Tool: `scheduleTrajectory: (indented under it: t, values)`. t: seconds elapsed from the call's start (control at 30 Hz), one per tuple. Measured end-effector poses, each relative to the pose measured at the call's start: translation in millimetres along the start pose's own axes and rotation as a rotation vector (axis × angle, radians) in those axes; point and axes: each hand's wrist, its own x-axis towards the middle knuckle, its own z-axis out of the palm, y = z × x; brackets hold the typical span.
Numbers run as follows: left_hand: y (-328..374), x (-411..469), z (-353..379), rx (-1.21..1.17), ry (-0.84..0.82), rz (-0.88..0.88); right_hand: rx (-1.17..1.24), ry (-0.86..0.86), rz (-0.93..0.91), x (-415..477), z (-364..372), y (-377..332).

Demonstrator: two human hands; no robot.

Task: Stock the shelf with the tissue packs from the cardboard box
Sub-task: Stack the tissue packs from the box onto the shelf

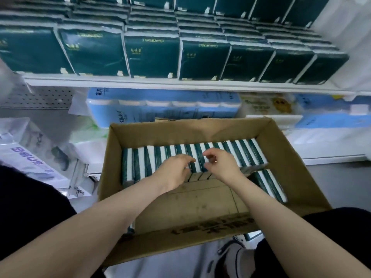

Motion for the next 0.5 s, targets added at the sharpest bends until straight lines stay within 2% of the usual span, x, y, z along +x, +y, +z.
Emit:
scheduleTrajectory:
  t: [0.17, 0.37, 0.5]
  values:
    - [-14, 5, 12, 0.116, -0.059, 0.090, -0.171, -0.056, -0.085, 9, 25, 2]
    - [-24, 5, 8, 0.339, -0.078, 0.155, -0.280, -0.030, -0.028, 17, 44, 8]
    - [-28, 9, 8, 0.342, -0.060, 0.139, -0.344, -0.043, -0.021, 20, 50, 7]
